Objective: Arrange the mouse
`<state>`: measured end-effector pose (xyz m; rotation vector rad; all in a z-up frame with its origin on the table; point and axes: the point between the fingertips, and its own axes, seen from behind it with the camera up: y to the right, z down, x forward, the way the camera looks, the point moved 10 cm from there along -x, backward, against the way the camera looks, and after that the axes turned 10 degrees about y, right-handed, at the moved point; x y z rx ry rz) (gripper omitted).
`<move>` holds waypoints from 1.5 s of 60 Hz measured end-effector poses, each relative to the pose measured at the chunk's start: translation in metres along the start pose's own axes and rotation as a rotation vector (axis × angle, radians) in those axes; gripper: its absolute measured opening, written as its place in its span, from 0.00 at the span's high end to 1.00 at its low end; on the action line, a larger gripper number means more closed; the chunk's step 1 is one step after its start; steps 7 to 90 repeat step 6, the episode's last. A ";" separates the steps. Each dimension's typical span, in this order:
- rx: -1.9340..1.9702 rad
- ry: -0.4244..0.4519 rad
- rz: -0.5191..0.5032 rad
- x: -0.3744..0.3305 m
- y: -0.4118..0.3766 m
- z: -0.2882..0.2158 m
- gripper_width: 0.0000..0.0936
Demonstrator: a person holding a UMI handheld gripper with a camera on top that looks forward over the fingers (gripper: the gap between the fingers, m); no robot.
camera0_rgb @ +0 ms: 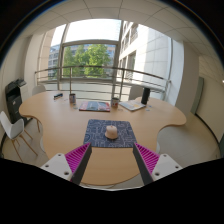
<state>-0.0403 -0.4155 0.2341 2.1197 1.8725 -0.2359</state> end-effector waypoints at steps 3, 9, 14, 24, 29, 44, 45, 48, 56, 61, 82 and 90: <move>-0.011 -0.005 0.000 -0.004 -0.001 0.001 0.10; -0.014 -0.013 0.001 -0.007 -0.002 0.002 0.10; -0.014 -0.013 0.001 -0.007 -0.002 0.002 0.10; -0.014 -0.013 0.001 -0.007 -0.002 0.002 0.10; -0.014 -0.013 0.001 -0.007 -0.002 0.002 0.10; -0.014 -0.013 0.001 -0.007 -0.002 0.002 0.10; -0.014 -0.013 0.001 -0.007 -0.002 0.002 0.10; -0.014 -0.013 0.001 -0.007 -0.002 0.002 0.10; -0.014 -0.013 0.001 -0.007 -0.002 0.002 0.10; -0.014 -0.013 0.001 -0.007 -0.002 0.002 0.10; -0.014 -0.013 0.001 -0.007 -0.002 0.002 0.10; -0.014 -0.013 0.001 -0.007 -0.002 0.002 0.10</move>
